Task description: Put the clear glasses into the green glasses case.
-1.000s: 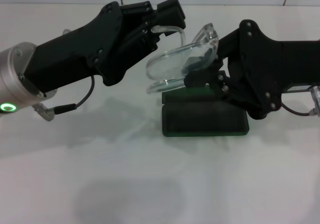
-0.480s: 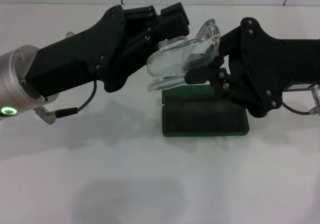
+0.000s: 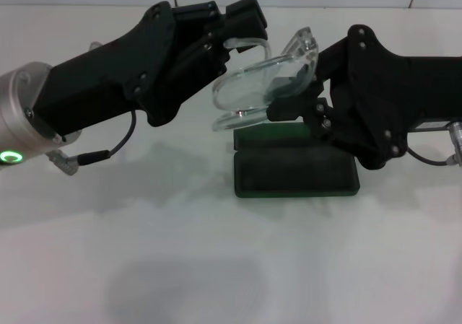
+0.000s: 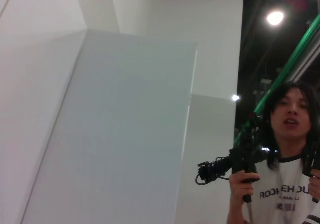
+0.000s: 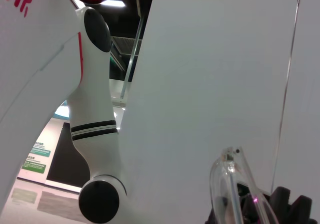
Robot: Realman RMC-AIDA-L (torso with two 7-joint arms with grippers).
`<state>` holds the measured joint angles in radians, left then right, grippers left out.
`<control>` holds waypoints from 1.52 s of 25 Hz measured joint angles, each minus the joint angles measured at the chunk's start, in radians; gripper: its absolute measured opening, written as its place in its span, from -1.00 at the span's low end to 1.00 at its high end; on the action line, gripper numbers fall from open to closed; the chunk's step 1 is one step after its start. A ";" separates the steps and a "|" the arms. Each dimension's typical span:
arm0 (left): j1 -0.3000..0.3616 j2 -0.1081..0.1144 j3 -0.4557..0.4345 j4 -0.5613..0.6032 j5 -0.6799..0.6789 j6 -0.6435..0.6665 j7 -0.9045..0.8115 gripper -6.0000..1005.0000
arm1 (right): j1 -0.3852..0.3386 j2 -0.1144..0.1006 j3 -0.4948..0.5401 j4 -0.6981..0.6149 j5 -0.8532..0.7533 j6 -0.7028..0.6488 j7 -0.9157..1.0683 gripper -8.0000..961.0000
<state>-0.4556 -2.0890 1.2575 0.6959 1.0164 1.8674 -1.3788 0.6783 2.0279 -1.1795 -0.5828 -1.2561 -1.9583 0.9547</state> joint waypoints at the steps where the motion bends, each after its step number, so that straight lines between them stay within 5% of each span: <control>1: 0.000 0.001 0.000 0.000 0.000 0.000 0.000 -0.79 | 0.001 0.000 0.000 0.000 0.000 0.001 0.000 -0.85; 9: 0.001 0.002 -0.009 -0.006 0.001 0.000 0.016 -0.79 | 0.004 -0.003 0.000 0.000 0.001 0.020 -0.002 -0.85; 22: 0.052 0.032 -0.207 -0.034 0.050 -0.005 0.044 -0.79 | 0.006 -0.004 -0.002 -0.052 -0.003 0.052 0.106 -0.85; 27: 0.098 0.052 -0.414 -0.068 0.160 -0.047 0.064 -0.79 | -0.005 -0.014 -0.020 -0.340 -0.155 0.180 0.445 -0.85; 32: 0.155 0.067 -0.599 -0.069 0.251 -0.084 0.056 -0.79 | 0.018 -0.017 -0.018 -0.768 -0.525 0.212 0.912 -0.85; 35: 0.194 0.068 -0.624 -0.069 0.254 -0.085 0.058 -0.79 | 0.120 -0.027 -0.015 -0.898 -0.707 0.136 1.141 -0.85; 38: 0.223 0.059 -0.631 -0.069 0.260 -0.086 0.064 -0.79 | 0.253 -0.032 0.002 -0.875 -0.812 0.006 1.281 -0.85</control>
<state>-0.2323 -2.0298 0.6266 0.6273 1.2763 1.7819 -1.3145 0.9316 1.9957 -1.1778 -1.4578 -2.0683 -1.9522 2.2354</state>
